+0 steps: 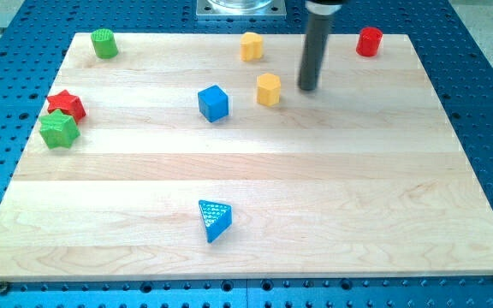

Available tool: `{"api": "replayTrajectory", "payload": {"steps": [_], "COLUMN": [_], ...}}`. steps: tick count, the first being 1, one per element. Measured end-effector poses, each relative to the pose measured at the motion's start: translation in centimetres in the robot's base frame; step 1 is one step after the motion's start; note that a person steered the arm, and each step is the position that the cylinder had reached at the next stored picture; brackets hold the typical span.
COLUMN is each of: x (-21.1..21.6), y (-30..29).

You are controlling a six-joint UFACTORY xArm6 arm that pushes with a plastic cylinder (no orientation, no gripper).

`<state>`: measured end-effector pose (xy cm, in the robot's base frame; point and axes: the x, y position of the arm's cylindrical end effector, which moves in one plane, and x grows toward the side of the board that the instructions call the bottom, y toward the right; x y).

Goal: Move the hexagon to the top right of the cube

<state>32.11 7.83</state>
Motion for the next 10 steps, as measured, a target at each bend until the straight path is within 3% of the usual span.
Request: {"api": "replayTrajectory", "payload": {"steps": [3,4,5,6,7,9,10], "x": [-1.2,-0.6,-0.8,1.8,3.7,1.5,1.2], "y": [-2.1,-5.6,-1.2,2.7,-0.6,-1.7,-8.3]}}
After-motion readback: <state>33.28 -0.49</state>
